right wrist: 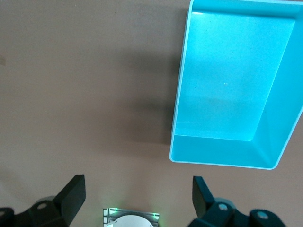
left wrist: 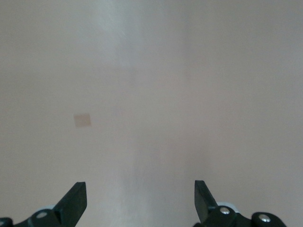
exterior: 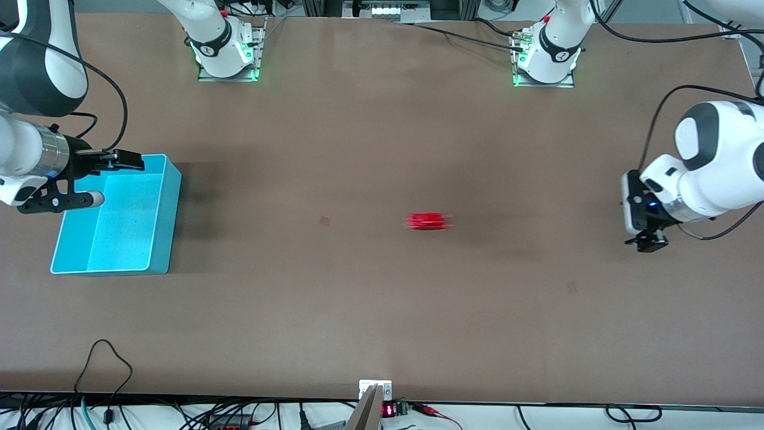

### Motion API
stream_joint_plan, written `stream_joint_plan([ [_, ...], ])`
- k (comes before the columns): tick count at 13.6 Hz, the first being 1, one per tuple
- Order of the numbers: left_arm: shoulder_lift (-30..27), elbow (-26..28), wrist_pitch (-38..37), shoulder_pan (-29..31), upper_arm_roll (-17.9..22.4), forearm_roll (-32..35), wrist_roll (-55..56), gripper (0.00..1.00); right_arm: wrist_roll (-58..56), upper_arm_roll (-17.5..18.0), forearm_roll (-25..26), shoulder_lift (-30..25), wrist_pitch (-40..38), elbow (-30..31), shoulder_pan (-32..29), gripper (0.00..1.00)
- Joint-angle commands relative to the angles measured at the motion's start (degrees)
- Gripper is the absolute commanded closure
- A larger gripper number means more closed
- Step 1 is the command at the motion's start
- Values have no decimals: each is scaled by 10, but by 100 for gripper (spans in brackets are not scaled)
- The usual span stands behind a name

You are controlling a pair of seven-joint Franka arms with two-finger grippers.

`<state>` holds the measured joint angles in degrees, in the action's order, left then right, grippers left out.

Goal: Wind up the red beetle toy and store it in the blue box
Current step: 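Draw the left gripper back while the released car rolls toward the box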

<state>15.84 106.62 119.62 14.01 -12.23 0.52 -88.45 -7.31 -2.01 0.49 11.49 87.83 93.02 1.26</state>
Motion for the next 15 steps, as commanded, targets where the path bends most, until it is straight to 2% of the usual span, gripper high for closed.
stream_joint_plan([
  [1,-1,-1,35,-21,4,-29,110,0,-9,2,3,1,-11,-7,-3,0],
  [3,11,2,140,-36,4,-32,147,0,-9,2,3,1,-11,-7,-3,0],
  [4,9,2,164,-36,4,-29,184,0,-9,2,2,1,-13,-7,-4,0],
  [7,-4,0,154,-36,11,-32,342,0,-10,1,2,2,-14,-7,-4,0],
  [9,-17,-25,109,-40,19,-32,485,0,-15,0,2,2,-14,-6,-5,0],
  [13,-26,-153,-84,-97,95,-31,739,0,-14,0,-2,4,-14,-6,-4,0],
  [15,-52,-164,-139,-124,120,-29,810,0,-6,1,-13,5,-11,-6,-2,0],
])
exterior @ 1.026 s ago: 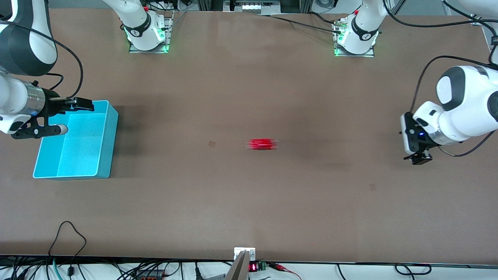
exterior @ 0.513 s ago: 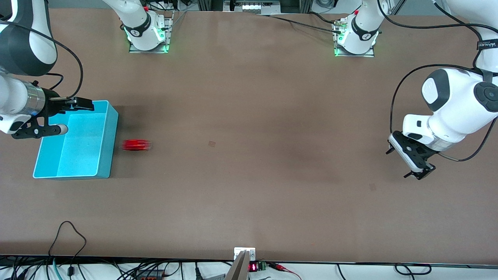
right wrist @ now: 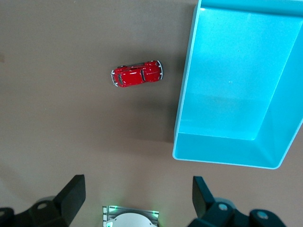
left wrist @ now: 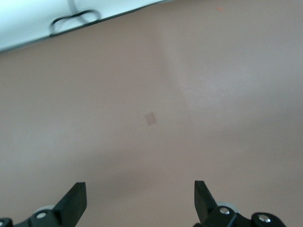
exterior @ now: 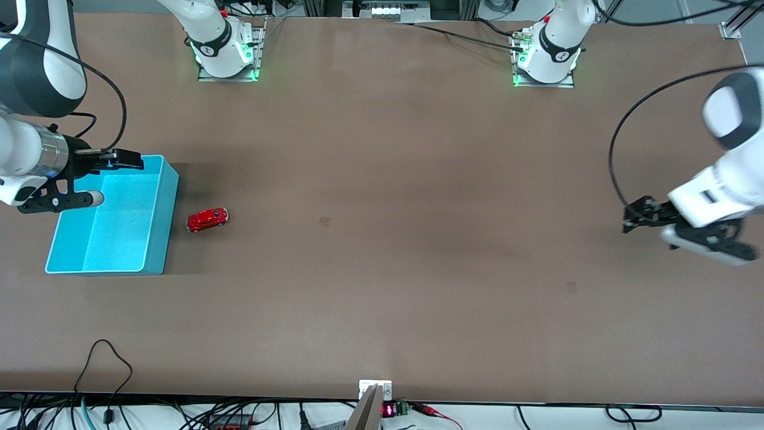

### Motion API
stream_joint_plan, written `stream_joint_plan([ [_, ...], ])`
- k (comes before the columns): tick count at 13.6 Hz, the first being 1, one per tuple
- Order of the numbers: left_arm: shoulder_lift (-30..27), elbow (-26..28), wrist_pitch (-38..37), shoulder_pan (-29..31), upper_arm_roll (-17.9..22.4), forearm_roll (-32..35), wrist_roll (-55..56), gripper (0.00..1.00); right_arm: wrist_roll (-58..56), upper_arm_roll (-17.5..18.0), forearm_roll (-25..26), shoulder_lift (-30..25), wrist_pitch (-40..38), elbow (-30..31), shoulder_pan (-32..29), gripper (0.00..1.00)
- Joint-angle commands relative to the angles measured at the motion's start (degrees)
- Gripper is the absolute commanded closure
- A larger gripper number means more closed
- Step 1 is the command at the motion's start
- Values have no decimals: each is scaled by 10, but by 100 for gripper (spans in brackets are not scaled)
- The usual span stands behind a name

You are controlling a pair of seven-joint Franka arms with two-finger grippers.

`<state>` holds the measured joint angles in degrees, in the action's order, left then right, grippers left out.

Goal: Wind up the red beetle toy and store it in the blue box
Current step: 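Draw the left gripper back while the released car rolls toward the box, then move the right gripper from the box over to the red car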

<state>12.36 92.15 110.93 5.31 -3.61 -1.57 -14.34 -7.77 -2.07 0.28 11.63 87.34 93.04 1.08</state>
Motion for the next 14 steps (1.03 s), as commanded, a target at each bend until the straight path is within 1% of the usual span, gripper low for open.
stream_joint_plan([
  [1,-32,-20,-74,-60,56,-6,102,0,0,1,-24,11,-2,-7,1,0],
  [2,-43,-19,-96,-71,73,-6,125,0,0,1,-35,13,-1,-6,1,0],
  [5,-58,-14,-126,-64,71,-9,172,0,-5,1,-37,23,-9,6,-3,0],
  [8,-73,-8,-120,-62,70,-9,130,0,-6,1,-36,24,3,32,5,0],
  [9,-73,-9,-115,-62,70,-9,128,0,-8,2,-36,17,30,59,13,0],
  [11,-71,-8,-116,-57,70,-13,131,0,-14,8,-33,-14,116,148,27,0],
  [12,-71,-9,-119,-42,60,-13,134,0,-29,24,-31,-33,165,195,26,0],
  [13,-70,-10,-119,-22,35,-10,132,0,-56,35,-24,-45,205,223,25,0],
  [14,-70,-10,-120,-19,26,-6,134,0,-92,38,-17,-47,224,237,23,0],
])
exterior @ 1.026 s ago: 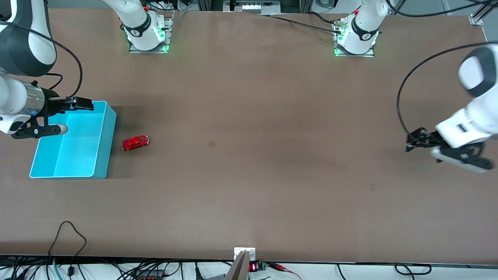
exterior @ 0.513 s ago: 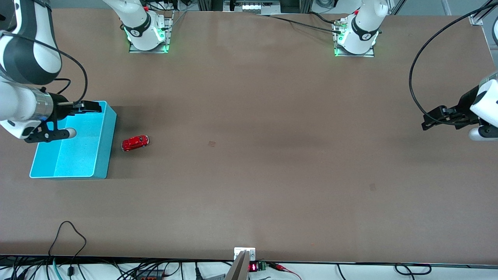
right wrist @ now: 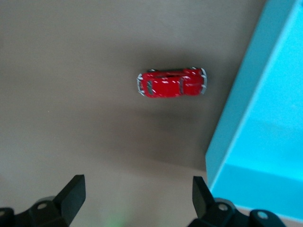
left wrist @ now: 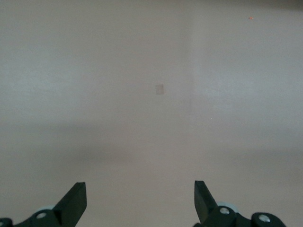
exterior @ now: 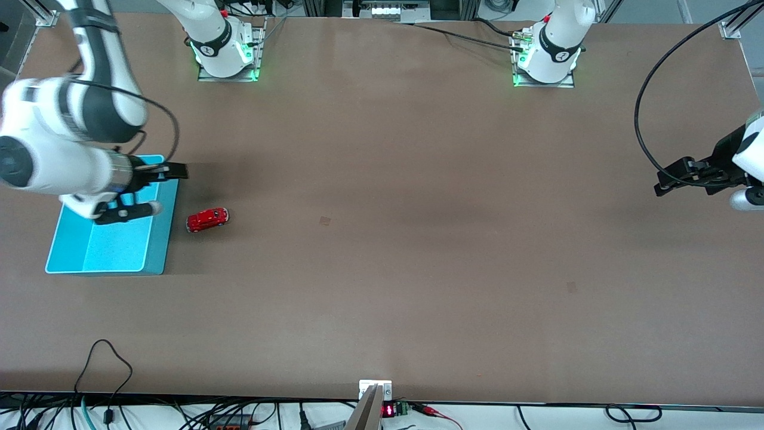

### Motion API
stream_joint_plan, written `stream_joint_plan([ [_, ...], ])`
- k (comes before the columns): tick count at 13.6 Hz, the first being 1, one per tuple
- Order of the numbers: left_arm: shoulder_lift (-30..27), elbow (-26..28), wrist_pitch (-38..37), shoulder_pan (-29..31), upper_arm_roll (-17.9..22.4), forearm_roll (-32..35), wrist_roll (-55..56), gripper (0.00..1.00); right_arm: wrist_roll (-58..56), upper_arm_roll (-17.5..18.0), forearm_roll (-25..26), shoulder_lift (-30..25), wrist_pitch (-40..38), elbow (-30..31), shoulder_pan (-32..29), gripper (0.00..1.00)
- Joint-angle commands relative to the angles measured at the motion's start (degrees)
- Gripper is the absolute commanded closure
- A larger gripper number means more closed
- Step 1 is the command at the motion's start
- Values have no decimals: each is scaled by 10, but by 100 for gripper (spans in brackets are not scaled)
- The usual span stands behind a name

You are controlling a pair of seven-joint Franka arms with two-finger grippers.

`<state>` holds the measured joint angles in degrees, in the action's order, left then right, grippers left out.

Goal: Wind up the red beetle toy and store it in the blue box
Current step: 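Move the right gripper from the box over to the red car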

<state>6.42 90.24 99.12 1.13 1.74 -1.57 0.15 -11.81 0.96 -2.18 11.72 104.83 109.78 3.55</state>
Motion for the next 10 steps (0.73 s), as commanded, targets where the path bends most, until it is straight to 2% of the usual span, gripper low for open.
stream_joint_plan([
  [1,-12,10,-2,24,-30,-6,-10,0,-91,9,12,-48,63,79,-1,0],
  [4,-22,13,-24,25,-31,-4,0,0,-249,16,59,-51,111,115,-3,0],
  [6,-33,25,-24,25,-32,-4,-1,0,-324,18,64,-50,134,134,-19,0],
  [9,-81,102,27,28,-31,-4,0,0,-469,21,63,-46,232,186,-46,0],
  [10,-82,104,28,28,-31,-5,4,0,-495,21,63,-44,251,198,-55,0],
])
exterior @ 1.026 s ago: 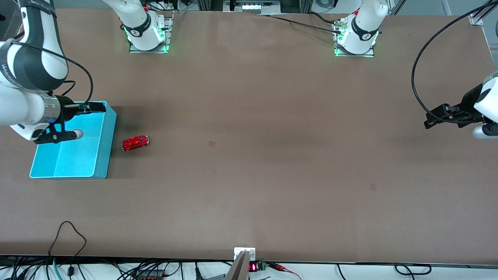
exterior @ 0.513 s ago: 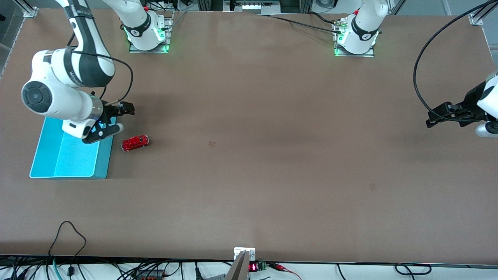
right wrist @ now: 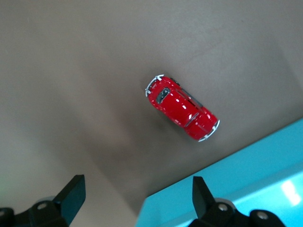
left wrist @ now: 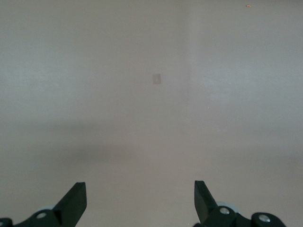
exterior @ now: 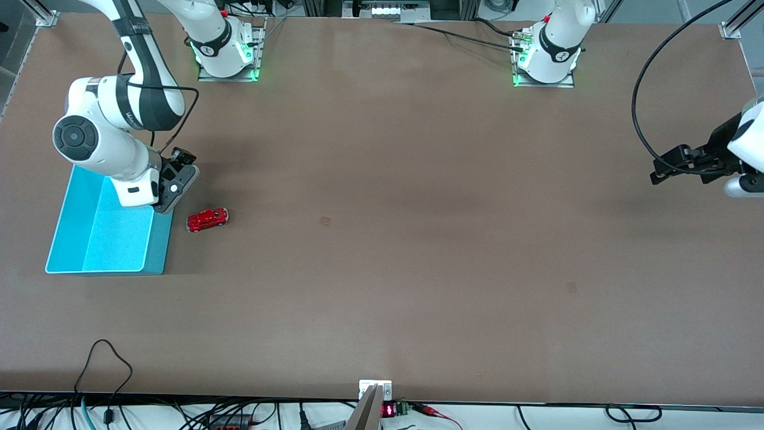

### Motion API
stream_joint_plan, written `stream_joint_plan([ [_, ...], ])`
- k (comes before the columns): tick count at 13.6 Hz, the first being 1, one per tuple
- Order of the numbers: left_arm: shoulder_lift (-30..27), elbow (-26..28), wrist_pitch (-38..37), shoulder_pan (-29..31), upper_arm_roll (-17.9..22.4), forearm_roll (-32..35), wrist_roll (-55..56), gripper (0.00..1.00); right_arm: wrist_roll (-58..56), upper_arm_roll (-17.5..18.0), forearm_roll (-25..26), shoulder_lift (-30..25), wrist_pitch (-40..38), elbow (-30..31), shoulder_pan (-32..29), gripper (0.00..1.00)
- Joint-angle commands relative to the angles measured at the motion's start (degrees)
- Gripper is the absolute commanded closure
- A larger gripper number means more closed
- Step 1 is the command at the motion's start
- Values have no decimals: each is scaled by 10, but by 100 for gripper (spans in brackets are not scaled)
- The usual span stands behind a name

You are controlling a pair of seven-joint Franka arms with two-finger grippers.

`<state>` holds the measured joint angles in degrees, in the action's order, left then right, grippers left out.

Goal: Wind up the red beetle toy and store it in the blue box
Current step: 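Move the right gripper from the box over to the red car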

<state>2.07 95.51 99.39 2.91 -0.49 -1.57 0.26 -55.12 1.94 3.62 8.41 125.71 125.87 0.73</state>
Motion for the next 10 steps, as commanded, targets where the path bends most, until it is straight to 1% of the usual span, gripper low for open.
stream_joint_plan([
  [1,-38,50,24,10,-9,-8,26,0,-88,12,5,-10,53,43,-27,0],
  [2,-39,48,22,8,-10,-8,48,0,-120,12,5,-6,62,44,-27,0],
  [3,-40,48,19,6,-11,-7,45,0,-160,12,5,-1,78,44,-27,0],
  [6,-42,43,-4,5,-13,-4,0,0,-287,24,5,32,145,44,-27,0],
  [8,-32,9,-41,3,-11,-5,2,0,-328,25,6,47,172,43,-27,0],
  [10,-35,5,-45,3,-10,-5,4,0,-364,28,5,62,200,43,-27,0],
])
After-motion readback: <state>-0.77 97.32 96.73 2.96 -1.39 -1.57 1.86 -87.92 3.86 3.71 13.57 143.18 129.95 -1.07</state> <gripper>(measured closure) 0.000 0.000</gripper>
